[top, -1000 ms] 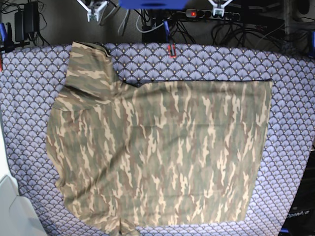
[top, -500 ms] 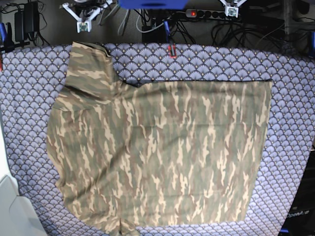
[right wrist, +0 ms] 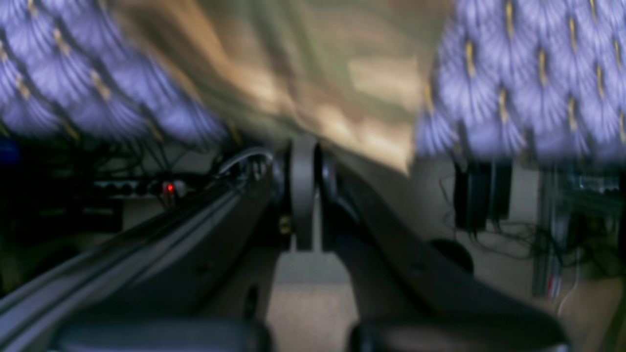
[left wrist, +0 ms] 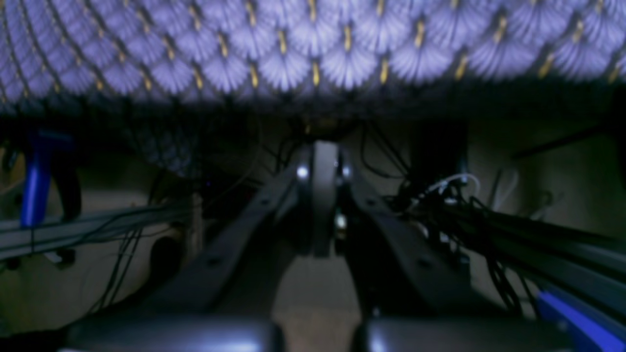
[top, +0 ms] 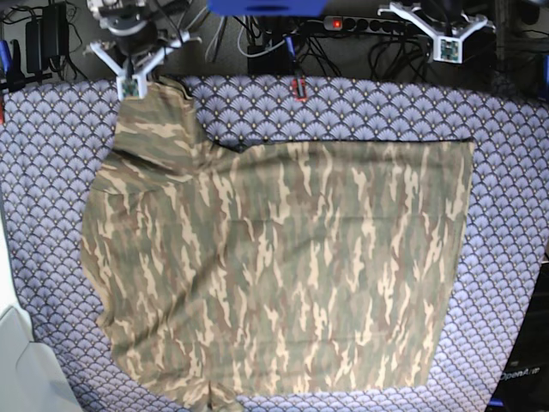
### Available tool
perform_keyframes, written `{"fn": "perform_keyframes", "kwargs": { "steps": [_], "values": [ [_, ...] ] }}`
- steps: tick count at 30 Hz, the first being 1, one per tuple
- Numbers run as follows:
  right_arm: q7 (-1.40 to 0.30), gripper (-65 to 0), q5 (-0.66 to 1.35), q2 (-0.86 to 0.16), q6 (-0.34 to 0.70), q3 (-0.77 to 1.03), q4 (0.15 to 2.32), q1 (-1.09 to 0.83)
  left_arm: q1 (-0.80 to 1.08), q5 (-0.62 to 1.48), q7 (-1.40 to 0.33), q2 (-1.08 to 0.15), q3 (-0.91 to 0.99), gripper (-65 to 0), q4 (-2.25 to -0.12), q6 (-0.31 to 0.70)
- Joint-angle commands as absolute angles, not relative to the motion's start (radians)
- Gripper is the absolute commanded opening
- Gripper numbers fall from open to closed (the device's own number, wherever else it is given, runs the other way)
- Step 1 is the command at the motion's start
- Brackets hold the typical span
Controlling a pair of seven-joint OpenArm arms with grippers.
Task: Fold the T-shirt properly
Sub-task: 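Move the right gripper to the shirt's shoulder corner and grasp it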
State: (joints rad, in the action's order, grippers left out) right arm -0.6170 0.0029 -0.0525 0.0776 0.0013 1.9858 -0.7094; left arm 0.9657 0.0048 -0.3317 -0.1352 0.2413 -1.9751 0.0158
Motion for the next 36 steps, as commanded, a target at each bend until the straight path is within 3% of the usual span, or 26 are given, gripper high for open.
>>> {"fn": "perform_keyframes", "kwargs": {
  "steps": [1,6,11,14,25,36],
  "values": [
    [-0.618,-63.2,0.005,-0.054,0.127,0.012,2.003,-0.702,0.974,0.005,-0.361,-0.137,0.249,-64.5,-2.000,0.010],
    [-0.688,-51.1,0.007,-0.033,0.363,0.127,2.006,-0.608,0.920,0.108,-0.484,-0.147,0.303,-63.3,-2.003,0.012],
    [-0.693,-44.3,0.007,0.010,0.685,0.314,2.002,-0.527,0.915,0.263,-0.509,-0.150,0.390,-48.7,-2.003,0.013],
    [-0.771,-44.0,0.007,0.033,0.698,0.400,2.000,-0.453,0.914,0.317,-0.513,-0.151,0.426,-44.1,-2.003,0.015],
    [-1.106,-44.0,0.007,0.041,0.698,0.682,1.840,-0.200,0.912,0.377,-0.513,-0.176,0.438,-44.2,-2.008,0.015],
    [-1.159,-44.0,0.007,0.054,0.698,0.691,1.776,-0.186,0.911,0.375,-0.513,-0.176,0.440,-44.2,-2.008,0.013]
  ]
}}
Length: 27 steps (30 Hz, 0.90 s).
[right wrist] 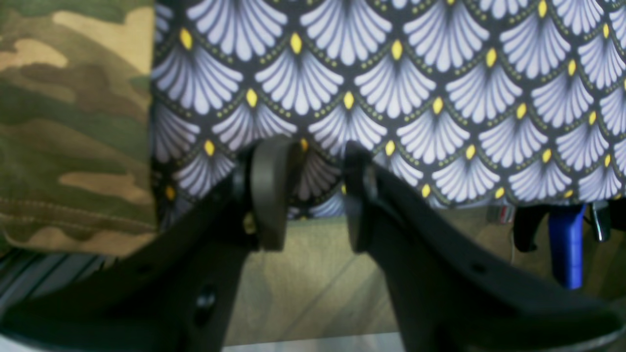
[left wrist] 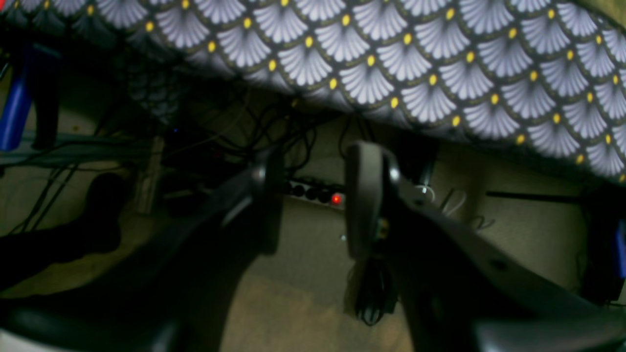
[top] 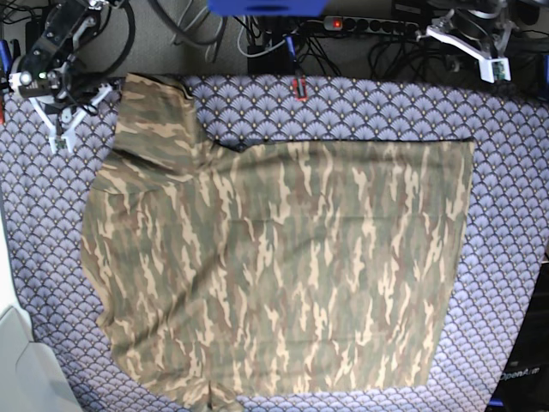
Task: Fold the T-shirt properly
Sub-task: 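Move the right gripper to the shirt's shoulder corner and grasp it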
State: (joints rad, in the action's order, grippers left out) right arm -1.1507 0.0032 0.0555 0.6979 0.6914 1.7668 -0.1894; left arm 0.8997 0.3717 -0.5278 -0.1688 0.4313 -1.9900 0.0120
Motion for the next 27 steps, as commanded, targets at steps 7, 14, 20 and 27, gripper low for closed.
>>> {"fn": "perform_keyframes", "kwargs": {
  "steps": [7,14,20,27],
  "values": [
    [-1.211,-44.0,0.147,0.010,0.698,0.688,1.778,-0.185,0.911,0.371,-0.513,-0.173,0.440,-44.2,-2.006,0.012],
    [-1.291,-43.9,0.286,-0.021,0.698,0.687,1.908,-0.196,0.911,0.369,-0.513,-0.174,0.440,-44.2,-2.003,0.012],
    [-1.336,-37.3,0.367,-0.016,0.698,0.687,1.913,-0.197,0.911,0.369,-0.513,-0.174,0.440,-44.2,-2.003,0.012],
    [-1.337,-30.4,0.437,-0.015,0.698,0.687,1.910,-0.216,0.911,0.369,-0.513,-0.174,0.440,-44.2,-2.002,0.012]
  ]
}}
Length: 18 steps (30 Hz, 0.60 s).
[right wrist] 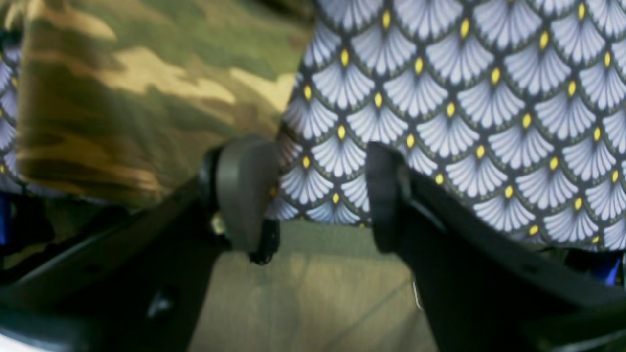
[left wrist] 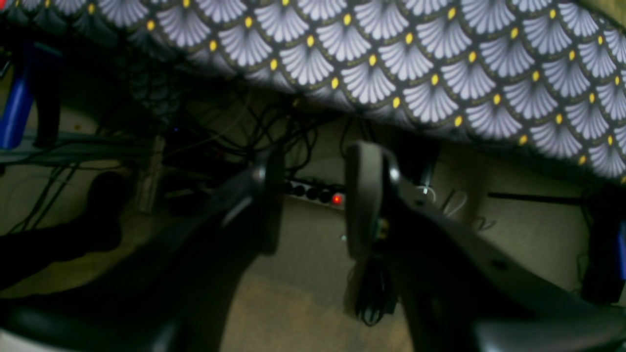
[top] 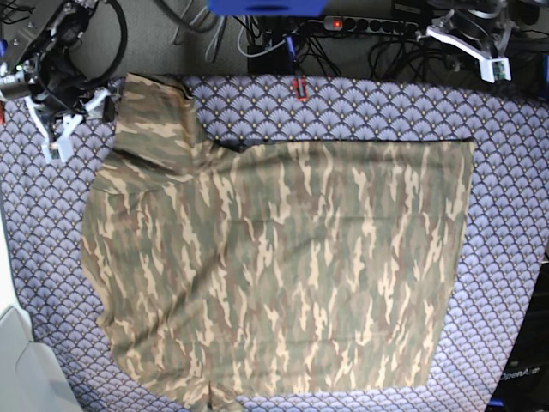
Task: Fold the T-shirt properly
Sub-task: 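Move the right gripper to the shirt's shoulder corner and grasp it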
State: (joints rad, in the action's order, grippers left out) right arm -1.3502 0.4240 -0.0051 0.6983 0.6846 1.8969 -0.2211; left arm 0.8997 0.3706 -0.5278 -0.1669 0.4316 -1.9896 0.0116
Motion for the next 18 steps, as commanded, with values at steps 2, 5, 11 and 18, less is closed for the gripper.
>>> {"fn": "perform_keyframes", "kwargs": {
  "steps": [2,5,11,18],
  "values": [
    [-1.337,-30.3,0.437,-0.013,0.698,0.687,1.888,-0.214,0.911,0.369,-0.513,-0.174,0.440,-44.2,-2.002,0.012],
    [-1.337,-30.3,0.437,-0.019,0.698,0.687,1.808,-0.209,0.911,0.369,-0.513,-0.174,0.440,-44.2,-2.002,0.012],
    [-1.326,-30.3,0.437,-0.021,0.698,0.685,1.747,-0.208,0.911,0.369,-0.513,-0.173,0.440,-44.2,-2.002,0.012],
    [-1.328,-30.3,0.438,-0.016,0.698,0.619,1.747,-0.208,0.892,0.367,-0.513,-0.168,0.440,-44.2,-2.002,0.012]
  ]
}}
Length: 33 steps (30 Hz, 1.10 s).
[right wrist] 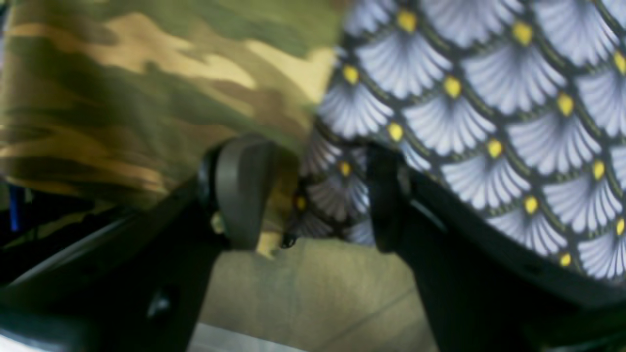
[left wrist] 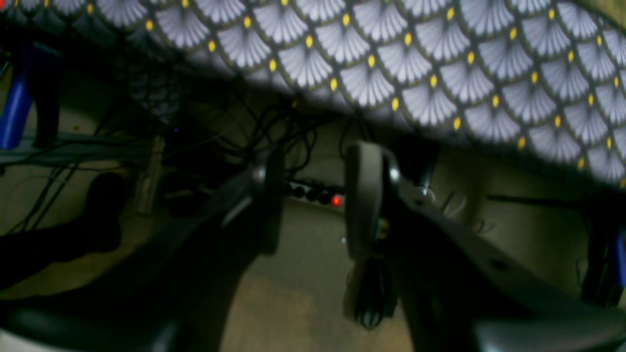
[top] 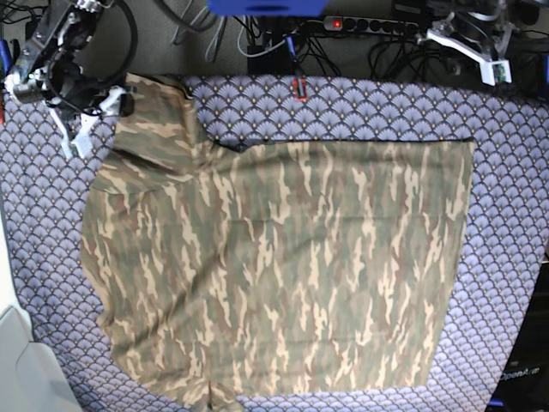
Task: Fold the T-shirt properly
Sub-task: 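Move the right gripper to the shirt's shoulder corner and grasp it, then move the left gripper to the opposite shoulder edge and grasp it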
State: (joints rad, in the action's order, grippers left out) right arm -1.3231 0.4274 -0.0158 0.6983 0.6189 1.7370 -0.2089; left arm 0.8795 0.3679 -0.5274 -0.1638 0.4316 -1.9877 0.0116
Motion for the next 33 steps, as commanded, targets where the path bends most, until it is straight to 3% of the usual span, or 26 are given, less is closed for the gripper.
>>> {"fn": "perform_keyframes", "kwargs": {
  "steps": [1,9,19,30,33],
  "values": [
    [-1.330,-30.4,0.438,-0.016,0.698,0.610,1.747,-0.208,0.892,0.367,-0.513,-0.168,0.440,-44.2,-2.000,0.012],
    [-1.331,-31.9,0.438,-0.013,0.698,0.576,1.741,-0.214,0.877,0.367,-0.516,-0.166,0.440,-44.2,-1.992,0.010],
    [-1.337,-54.5,0.438,-0.001,0.698,0.555,1.741,-0.213,0.776,0.369,-0.641,-0.166,0.440,-44.2,-1.962,0.010],
    [-1.333,-56.0,0.438,-0.005,0.698,0.464,1.741,-0.196,0.704,0.367,-0.690,-0.166,0.441,-44.2,-1.960,0.005],
    [-1.336,-59.1,0.438,-0.005,0.698,0.464,1.741,-0.193,0.679,0.367,-0.690,-0.166,0.441,-44.2,-1.959,0.004]
  ]
}}
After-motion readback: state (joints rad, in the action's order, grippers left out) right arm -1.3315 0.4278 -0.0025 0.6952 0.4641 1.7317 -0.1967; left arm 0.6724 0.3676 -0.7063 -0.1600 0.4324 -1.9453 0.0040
